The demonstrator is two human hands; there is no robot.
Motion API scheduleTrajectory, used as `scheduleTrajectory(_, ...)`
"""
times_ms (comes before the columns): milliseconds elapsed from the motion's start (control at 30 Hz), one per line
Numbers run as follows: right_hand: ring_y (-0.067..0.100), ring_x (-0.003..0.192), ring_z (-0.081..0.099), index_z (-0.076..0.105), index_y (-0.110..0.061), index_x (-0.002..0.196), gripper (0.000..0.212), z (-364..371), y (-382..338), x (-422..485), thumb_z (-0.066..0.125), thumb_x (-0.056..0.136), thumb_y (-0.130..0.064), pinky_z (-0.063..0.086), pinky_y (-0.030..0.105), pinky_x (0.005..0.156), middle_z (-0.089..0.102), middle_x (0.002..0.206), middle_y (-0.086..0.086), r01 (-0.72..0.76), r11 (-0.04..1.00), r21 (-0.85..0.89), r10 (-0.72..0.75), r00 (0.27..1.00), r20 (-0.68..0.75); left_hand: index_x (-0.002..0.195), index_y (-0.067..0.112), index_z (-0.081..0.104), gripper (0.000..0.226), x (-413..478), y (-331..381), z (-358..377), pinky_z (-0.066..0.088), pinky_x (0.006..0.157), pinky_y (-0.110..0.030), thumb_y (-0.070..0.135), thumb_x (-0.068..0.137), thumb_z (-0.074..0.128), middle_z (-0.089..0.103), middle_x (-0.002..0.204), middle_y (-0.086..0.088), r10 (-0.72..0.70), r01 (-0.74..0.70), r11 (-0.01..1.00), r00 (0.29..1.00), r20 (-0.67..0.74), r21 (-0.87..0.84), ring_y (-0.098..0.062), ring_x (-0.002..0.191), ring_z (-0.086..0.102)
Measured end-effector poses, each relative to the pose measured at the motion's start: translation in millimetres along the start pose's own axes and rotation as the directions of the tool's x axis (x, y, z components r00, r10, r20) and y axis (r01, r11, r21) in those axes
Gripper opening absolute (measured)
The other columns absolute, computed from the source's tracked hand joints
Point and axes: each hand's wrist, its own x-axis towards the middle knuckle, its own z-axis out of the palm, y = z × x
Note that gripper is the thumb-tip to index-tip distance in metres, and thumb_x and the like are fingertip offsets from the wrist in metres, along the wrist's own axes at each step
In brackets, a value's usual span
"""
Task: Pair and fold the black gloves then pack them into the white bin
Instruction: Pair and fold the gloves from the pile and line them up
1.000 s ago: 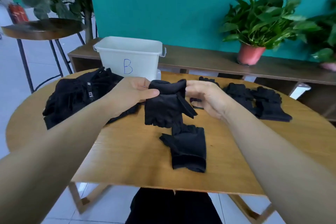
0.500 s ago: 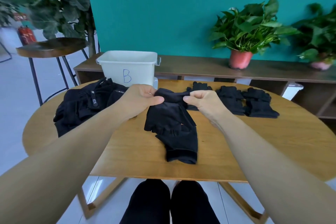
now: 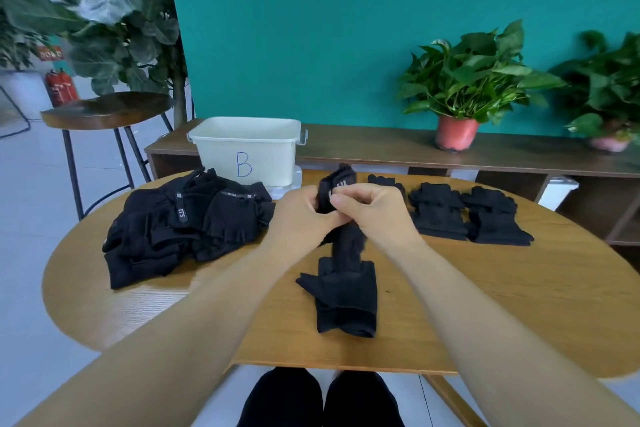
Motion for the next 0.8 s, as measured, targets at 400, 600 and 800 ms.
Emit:
scheduleTrajectory(400, 0.009, 0.089, 0.066, 0.071, -0.01, 0.097, 0.022, -92.7, 40.4, -15.0, 0.058, 0.086, 0.003, 0.047, 0.022, 0.079, 0.075, 0.095, 0.001, -0.174, 0.984, 0.029, 0.169, 0.976, 0.139, 0.095, 0.02, 0.075, 0.012, 13.8, 0.9, 33.7, 0.053, 0.075, -0.015, 0.01, 0.087, 0.073, 0.076, 0.084, 0.007, -0.054, 0.09, 0.992, 0.938, 0.343, -0.09, -0.006, 0.082, 0.071)
scheduleTrajectory(600, 0.009, 0.089, 0.068, 0.073, -0.026, 0.084, 0.024, -130.7, 75.5, -14.6, 0.065, 0.087, -0.003, 0.048, 0.043, 0.095, 0.073, 0.084, -0.01, 0.007, 0.974, -0.227, -0.014, 0.999, -0.029, 0.1, 0.029, 0.077, 0.013, 22.4, -4.6, 81.9, 0.058, 0.078, -0.037, 0.023, 0.09, 0.07, 0.075, 0.084, 0.007, 0.087, -0.141, 0.968, 0.965, 0.247, 0.209, -0.013, 0.073, 0.068)
scheduleTrajectory(800, 0.015, 0.114, 0.04, 0.076, -0.023, 0.096, 0.036, -137.1, 140.3, -64.9, 0.079, 0.07, 0.003, 0.029, 0.038, 0.099, 0.068, 0.112, 0.004, 0.154, 0.706, -0.691, -0.279, 0.957, -0.073, 0.086, 0.022, 0.075, 0.013, -7.3, -34.7, 130.9, 0.051, 0.093, -0.044, 0.011, 0.08, 0.077, 0.072, 0.08, 0.009, 0.457, -0.553, 0.701, 0.833, 0.312, 0.449, -0.015, 0.071, 0.061)
